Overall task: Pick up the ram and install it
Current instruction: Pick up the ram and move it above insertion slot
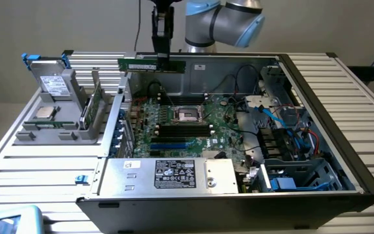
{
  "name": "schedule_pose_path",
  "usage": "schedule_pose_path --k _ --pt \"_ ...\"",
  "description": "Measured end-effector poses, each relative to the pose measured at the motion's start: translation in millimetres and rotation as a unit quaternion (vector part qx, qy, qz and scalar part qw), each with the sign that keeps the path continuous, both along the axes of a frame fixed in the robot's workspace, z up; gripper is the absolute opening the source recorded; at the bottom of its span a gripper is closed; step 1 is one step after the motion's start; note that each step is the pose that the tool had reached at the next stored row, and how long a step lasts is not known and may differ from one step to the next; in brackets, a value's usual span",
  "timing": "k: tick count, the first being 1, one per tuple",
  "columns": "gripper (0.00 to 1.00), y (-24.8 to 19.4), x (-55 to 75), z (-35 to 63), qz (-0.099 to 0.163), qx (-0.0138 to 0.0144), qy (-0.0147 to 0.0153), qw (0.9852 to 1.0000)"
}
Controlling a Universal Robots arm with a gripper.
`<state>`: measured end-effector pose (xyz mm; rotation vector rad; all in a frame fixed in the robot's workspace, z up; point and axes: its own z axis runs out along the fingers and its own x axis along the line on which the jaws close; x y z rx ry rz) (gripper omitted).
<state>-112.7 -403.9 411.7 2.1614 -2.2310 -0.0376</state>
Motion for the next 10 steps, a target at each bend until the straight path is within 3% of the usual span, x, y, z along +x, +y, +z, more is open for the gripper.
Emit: schedule_pose_path --k 5,7,9,10 --pt "0.14 11.0 19.2 -3.2 0.000 -0.0038 -0.0040 1.0000" --pt "0.14 15.6 24.4 -3.6 0.000 -0.0048 -0.0098 0.9999" --pt "0.14 18.4 29.4 -3.9 0.000 -0.0055 -0.0188 0.9998" --pt "0.14 19.1 32.0 -4.1 0.000 -0.0057 -0.0218 0.9997"
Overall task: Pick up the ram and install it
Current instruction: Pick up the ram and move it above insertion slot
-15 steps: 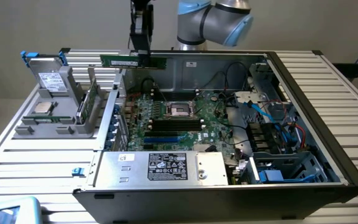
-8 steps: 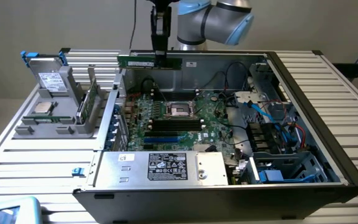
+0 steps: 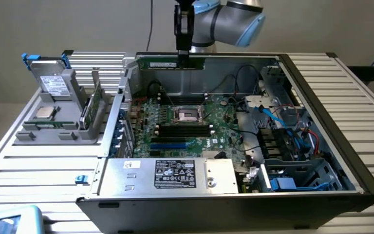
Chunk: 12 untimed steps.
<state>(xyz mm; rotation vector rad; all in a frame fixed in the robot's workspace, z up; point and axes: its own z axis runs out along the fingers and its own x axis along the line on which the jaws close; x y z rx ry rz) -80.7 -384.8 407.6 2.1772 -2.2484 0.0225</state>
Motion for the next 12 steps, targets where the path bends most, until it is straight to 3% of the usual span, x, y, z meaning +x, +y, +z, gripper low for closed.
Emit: schedule_pose_path --k 3,12 --pt "0.14 1.5 7.1 -1.9 0.000 -0.0006 -0.0042 1.0000" --pt "0.14 4.1 23.0 -7.5 0.000 -0.0009 -0.0047 1.0000"
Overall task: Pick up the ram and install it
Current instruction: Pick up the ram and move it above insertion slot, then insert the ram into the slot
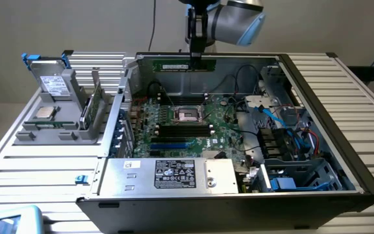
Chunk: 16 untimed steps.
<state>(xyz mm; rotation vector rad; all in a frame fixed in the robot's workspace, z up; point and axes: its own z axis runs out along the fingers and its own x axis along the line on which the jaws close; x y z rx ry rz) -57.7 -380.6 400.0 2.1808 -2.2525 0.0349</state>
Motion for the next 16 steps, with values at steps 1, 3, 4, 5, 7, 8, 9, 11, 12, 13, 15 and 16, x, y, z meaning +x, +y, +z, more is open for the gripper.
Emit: schedule_pose_path --k 1,3,4,5,7,8,9,11,12,13,15,16 --pt "0.14 0.0 1.5 0.0 0.000 0.0000 0.0000 1.0000" --pt "0.14 0.0 1.6 0.0 0.000 0.0000 0.0001 1.0000" --pt "0.14 0.0 1.6 0.0 0.000 0.0000 0.0001 1.0000" --pt "0.14 0.0 1.6 0.0 0.000 0.0000 0.0001 1.0000" --pt "0.14 0.0 1.7 0.0 0.000 0.0000 0.0001 1.0000" --pt "0.14 0.0 1.7 0.0 0.000 0.0000 0.0001 1.0000" --pt "0.14 0.0 1.7 0.0 0.000 0.0000 0.0001 1.0000" --pt "0.14 0.0 1.7 -0.1 0.000 0.0000 0.0001 1.0000" --pt "0.14 0.0 1.7 0.0 0.000 0.0000 0.0001 1.0000" --pt "0.14 0.0 1.7 0.0 0.000 0.0000 0.0001 1.0000" --pt "0.14 0.0 1.7 0.0 0.000 0.0000 0.0001 1.0000" --pt "0.14 0.2 1.7 -0.1 0.000 -0.0002 0.0001 1.0000"
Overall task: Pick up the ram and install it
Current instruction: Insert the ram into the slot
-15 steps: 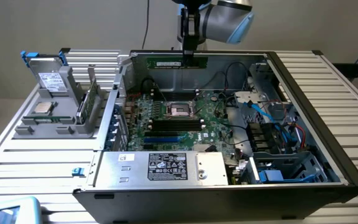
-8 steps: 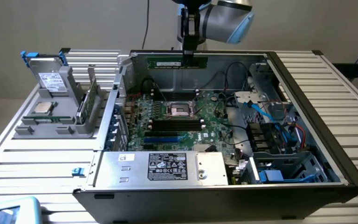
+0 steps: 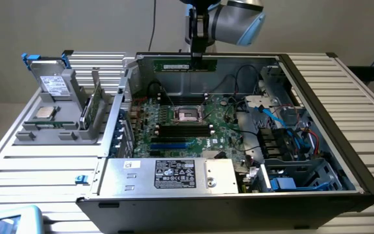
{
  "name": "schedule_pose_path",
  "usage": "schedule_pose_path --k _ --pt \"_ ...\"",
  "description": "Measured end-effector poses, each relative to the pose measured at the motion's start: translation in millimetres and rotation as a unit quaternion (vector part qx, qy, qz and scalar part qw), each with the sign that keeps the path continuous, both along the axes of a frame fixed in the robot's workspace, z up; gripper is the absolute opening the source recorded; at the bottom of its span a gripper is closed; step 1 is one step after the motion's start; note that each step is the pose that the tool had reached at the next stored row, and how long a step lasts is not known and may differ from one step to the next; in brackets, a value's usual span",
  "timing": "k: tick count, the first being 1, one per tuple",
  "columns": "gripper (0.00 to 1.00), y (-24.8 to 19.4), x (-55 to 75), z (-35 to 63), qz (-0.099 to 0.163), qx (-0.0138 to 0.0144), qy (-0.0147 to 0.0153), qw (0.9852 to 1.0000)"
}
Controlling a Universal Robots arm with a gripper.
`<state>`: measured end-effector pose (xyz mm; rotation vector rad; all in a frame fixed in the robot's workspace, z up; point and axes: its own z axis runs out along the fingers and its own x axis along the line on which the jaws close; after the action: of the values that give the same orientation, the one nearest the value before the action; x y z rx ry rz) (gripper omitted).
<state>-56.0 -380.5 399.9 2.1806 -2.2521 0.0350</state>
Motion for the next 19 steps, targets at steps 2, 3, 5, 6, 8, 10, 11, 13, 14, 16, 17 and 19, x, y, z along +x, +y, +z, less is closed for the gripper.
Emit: schedule_pose_path --k 2,3,5,6,8,10,11,13,14,16,17,19 --pt "0.14 1.8 0.0 -0.4 0.000 -0.0016 0.0000 1.0000" --pt "0.14 3.0 0.0 -0.7 0.000 -0.0024 0.0000 1.0000" --pt "0.14 5.5 -0.1 -2.0 0.000 -0.0062 -0.0001 1.0000" --pt "0.14 6.0 0.0 -3.1 0.000 -0.0084 0.0000 1.0000" --pt "0.14 6.5 0.0 -5.9 0.000 -0.0115 -0.0001 0.9999" --pt "0.14 6.5 0.0 -9.5 0.000 -0.0127 0.0000 0.9999" --pt "0.14 6.5 0.0 -11.2 0.000 -0.0129 0.0000 0.9999" --pt "0.14 6.3 -0.1 -14.8 0.000 -0.0129 0.0000 0.9999" --pt "0.14 6.0 -0.1 -16.3 0.000 -0.0129 0.0000 0.9999" --pt "0.14 5.3 -0.1 -19.4 0.000 -0.0128 0.0000 0.9999" --pt "0.14 4.8 -0.1 -20.9 0.000 -0.0124 -0.0001 0.9999" --pt "0.14 4.4 -0.1 -24.0 0.000 -0.0120 0.0000 0.9999"
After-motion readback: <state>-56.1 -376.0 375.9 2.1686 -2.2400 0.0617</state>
